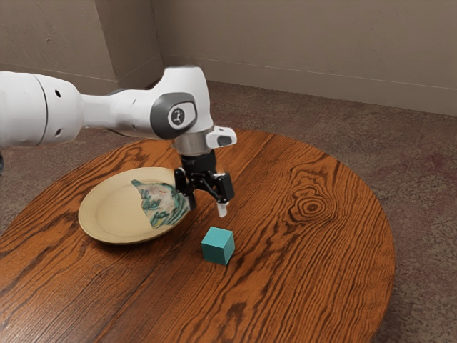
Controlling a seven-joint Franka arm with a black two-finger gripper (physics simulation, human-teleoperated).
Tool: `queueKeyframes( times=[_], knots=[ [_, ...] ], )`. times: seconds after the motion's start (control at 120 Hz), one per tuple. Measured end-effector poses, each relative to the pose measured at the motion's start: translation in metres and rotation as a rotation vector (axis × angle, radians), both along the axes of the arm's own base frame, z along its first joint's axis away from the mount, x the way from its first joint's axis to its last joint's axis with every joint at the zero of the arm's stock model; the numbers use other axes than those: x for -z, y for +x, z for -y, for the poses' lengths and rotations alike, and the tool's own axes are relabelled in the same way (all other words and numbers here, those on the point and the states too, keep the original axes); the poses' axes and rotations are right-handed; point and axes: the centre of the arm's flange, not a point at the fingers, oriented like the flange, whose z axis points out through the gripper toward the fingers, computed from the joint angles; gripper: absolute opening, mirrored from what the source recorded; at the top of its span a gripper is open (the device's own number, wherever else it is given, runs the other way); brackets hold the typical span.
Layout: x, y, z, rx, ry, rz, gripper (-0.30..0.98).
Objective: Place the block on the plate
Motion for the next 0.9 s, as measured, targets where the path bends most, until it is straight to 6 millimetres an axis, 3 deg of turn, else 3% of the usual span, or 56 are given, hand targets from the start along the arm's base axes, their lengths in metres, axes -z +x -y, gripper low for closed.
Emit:
queueKeyframes(
  times=[0.2,0.442,0.758,0.9],
  knots=[
    [0.034,0.018,-0.008,-0.02,0.002,-0.001,0.69],
    [0.06,0.02,0.0,-0.023,-0.013,-0.008,0.69],
    [0.09,0.021,-0.009,-0.048,-0.01,-0.028,0.69],
    [0.102,0.02,0.001,-0.038,-0.013,-0.038,0.69]
  ],
)
